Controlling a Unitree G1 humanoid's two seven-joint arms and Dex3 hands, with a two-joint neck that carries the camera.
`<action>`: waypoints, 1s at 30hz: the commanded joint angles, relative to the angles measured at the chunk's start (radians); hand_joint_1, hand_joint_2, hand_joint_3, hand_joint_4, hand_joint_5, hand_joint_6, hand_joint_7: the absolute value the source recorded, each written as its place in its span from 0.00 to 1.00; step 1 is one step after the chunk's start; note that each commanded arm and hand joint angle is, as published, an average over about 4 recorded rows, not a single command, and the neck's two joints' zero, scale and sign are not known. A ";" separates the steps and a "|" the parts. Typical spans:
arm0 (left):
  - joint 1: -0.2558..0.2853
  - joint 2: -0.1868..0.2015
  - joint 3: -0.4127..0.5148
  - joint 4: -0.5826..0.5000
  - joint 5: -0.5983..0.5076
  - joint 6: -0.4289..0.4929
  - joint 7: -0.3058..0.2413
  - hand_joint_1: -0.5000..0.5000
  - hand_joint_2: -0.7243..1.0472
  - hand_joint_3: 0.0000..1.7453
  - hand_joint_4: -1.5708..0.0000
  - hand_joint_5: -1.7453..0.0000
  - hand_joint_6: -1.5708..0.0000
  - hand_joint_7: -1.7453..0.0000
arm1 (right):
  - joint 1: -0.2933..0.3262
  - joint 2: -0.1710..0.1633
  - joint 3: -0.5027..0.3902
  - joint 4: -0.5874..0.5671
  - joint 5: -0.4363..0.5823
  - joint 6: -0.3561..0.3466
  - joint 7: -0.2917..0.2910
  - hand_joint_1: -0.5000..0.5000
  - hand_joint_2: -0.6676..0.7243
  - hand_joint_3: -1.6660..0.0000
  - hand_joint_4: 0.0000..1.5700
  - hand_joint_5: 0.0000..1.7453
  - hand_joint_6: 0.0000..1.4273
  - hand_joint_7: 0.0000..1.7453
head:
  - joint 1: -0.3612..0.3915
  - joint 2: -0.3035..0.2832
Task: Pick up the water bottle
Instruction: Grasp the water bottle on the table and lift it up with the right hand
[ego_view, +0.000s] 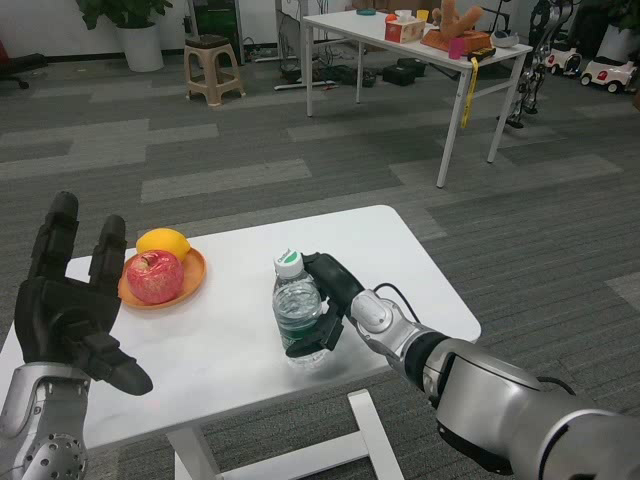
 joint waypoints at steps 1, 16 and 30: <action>0.006 0.002 0.004 -0.011 -0.005 -0.010 -0.001 0.01 0.05 0.04 1.00 1.00 1.00 1.00 | 0.008 -0.007 -0.015 0.006 -0.003 0.015 0.029 0.67 0.34 0.24 1.00 0.61 0.84 0.84 | 0.000 0.000; 0.006 0.002 0.001 -0.011 -0.005 -0.010 -0.001 0.00 0.05 0.04 1.00 1.00 1.00 1.00 | 0.078 -0.045 -0.194 -0.119 -0.005 0.011 0.039 0.75 0.36 0.24 1.00 0.61 0.81 0.80 | 0.002 0.003; 0.015 0.002 0.004 -0.016 -0.005 -0.010 -0.001 0.00 0.05 0.04 1.00 1.00 1.00 1.00 | 0.079 -0.090 -0.280 -0.289 -0.006 0.012 0.038 0.75 0.25 0.19 0.98 0.61 0.78 0.76 | 0.008 0.038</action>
